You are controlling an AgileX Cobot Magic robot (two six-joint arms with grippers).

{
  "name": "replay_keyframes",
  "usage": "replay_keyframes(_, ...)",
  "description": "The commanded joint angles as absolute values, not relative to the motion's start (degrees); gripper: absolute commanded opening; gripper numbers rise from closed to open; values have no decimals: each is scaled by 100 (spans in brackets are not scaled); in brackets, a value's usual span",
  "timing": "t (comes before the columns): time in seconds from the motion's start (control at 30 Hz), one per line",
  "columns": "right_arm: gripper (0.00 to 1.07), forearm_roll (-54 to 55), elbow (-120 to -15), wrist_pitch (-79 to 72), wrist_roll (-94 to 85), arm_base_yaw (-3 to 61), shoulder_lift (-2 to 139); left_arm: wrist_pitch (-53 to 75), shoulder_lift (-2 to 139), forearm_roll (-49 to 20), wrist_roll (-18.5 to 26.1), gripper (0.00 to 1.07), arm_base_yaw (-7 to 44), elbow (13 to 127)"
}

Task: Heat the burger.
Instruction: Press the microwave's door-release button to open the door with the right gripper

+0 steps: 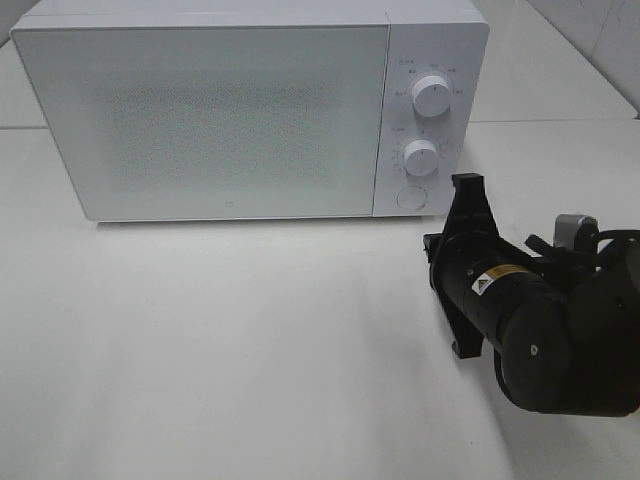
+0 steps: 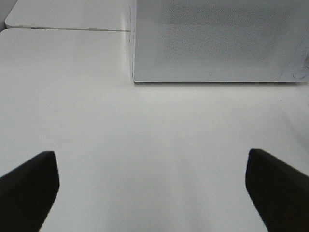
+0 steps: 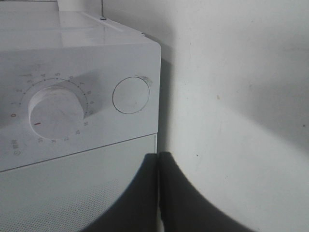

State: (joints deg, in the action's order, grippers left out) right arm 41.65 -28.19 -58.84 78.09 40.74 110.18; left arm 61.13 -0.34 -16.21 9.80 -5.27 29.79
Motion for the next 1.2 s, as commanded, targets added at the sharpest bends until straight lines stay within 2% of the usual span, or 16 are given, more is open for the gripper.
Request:
replay_keyframes(0.03,0,4102,-3002,-5901,7890,4039,11115,6142,-138,-1593,957,98,-533,2968)
replay_keyframes(0.63,0,3741,-3850,-5558,7609,3335,11539,6142,-138,-1593,957,98,-533,2968)
replay_keyframes(1.2,0,3650,-4406,-5409,7586,3197,11952,6142,-138,-1593,957,98,-533,2968)
